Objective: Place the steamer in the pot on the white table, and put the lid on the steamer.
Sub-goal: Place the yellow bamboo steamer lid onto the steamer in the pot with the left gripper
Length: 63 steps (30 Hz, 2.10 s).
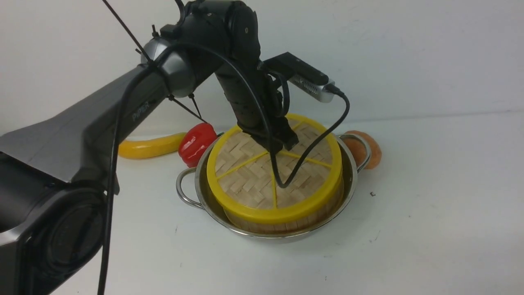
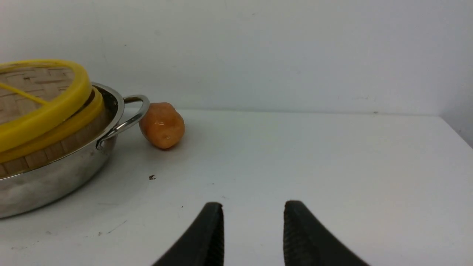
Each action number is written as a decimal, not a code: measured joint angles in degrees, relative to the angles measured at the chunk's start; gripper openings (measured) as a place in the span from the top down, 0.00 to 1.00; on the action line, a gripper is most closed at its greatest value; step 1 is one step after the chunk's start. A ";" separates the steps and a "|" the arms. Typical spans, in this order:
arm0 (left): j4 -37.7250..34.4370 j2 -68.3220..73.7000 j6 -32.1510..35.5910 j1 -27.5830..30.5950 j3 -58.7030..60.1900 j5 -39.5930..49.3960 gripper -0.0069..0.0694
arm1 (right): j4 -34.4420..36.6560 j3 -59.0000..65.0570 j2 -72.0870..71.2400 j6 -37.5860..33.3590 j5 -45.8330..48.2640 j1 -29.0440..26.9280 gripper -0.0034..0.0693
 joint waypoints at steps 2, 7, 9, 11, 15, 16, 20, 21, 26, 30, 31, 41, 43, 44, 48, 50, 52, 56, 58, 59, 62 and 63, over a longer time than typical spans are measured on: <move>0.13 -0.13 0.00 0.00 0.06 0.00 0.75 | 0.00 0.00 0.00 0.00 0.00 0.00 0.61; 0.19 -0.15 0.18 0.00 0.06 0.00 0.75 | 0.00 0.00 0.00 0.00 0.00 0.00 0.61; 0.19 -0.15 0.66 0.00 0.06 0.00 0.75 | 0.00 0.00 0.00 0.00 0.00 0.00 0.61; 0.19 -0.15 1.06 0.00 0.06 0.00 0.75 | 0.00 0.00 0.00 0.00 0.00 0.00 0.61; 0.31 -0.15 1.36 0.00 0.06 0.00 0.75 | 0.00 0.00 0.00 0.00 0.00 0.00 0.61; 0.37 -0.15 1.53 0.00 0.06 0.00 0.75 | 0.00 0.00 0.00 0.00 0.00 0.00 0.61; 0.19 -0.15 2.13 0.00 0.06 -0.07 0.75 | 0.00 0.00 0.00 0.00 0.00 0.00 0.61; 0.14 -0.15 2.45 0.00 0.12 -0.25 0.75 | 0.00 0.00 0.00 0.00 0.00 0.00 0.61; 0.14 -0.15 2.82 0.00 0.12 -1.25 0.75 | 0.00 0.00 0.00 0.00 0.00 0.00 0.61; 0.12 -0.15 3.04 0.00 0.12 -2.26 0.75 | 0.00 0.00 0.00 0.00 0.00 0.00 0.61; 0.12 -0.15 3.04 0.00 0.12 -2.25 0.75 | 0.00 0.00 0.00 0.00 0.00 0.00 0.61; 0.07 1.07 3.04 0.00 0.12 -2.81 0.75 | 0.00 0.00 0.00 0.00 0.00 0.00 0.61; 0.07 1.35 3.04 0.00 0.12 -3.54 0.75 | 0.00 0.00 0.00 0.00 0.00 0.00 0.61; 0.07 1.45 3.04 0.00 0.12 -3.89 0.75 | 0.00 0.00 0.00 0.00 0.00 0.00 0.61; 0.07 1.62 3.28 0.00 0.12 -4.70 0.75 | 0.00 0.00 0.00 0.00 0.00 0.00 0.61; 0.13 1.68 3.27 -0.04 0.12 -4.98 0.75 | 0.00 0.00 0.00 0.00 0.00 0.00 0.61; 0.30 1.68 3.27 -0.10 0.12 -5.03 0.73 | 0.00 0.00 0.00 0.00 0.00 0.00 0.61; 1.13 1.68 3.27 -0.10 0.07 -5.48 0.62 | 0.00 0.00 0.00 0.00 0.00 0.00 0.61; 2.02 1.68 3.22 -0.10 0.02 -5.43 0.56 | 0.00 0.00 0.00 0.00 0.00 0.00 0.61; 2.56 1.68 3.04 -0.10 -0.04 -5.38 0.53 | 0.00 0.00 0.00 0.00 0.00 0.00 0.61; 3.74 1.68 2.45 -0.10 -0.10 -5.14 0.44 | 0.00 0.00 0.00 0.00 0.00 0.00 0.61; 4.25 1.68 1.64 -0.10 -0.10 -5.01 0.41 | 0.00 0.00 0.00 0.00 0.00 0.00 0.61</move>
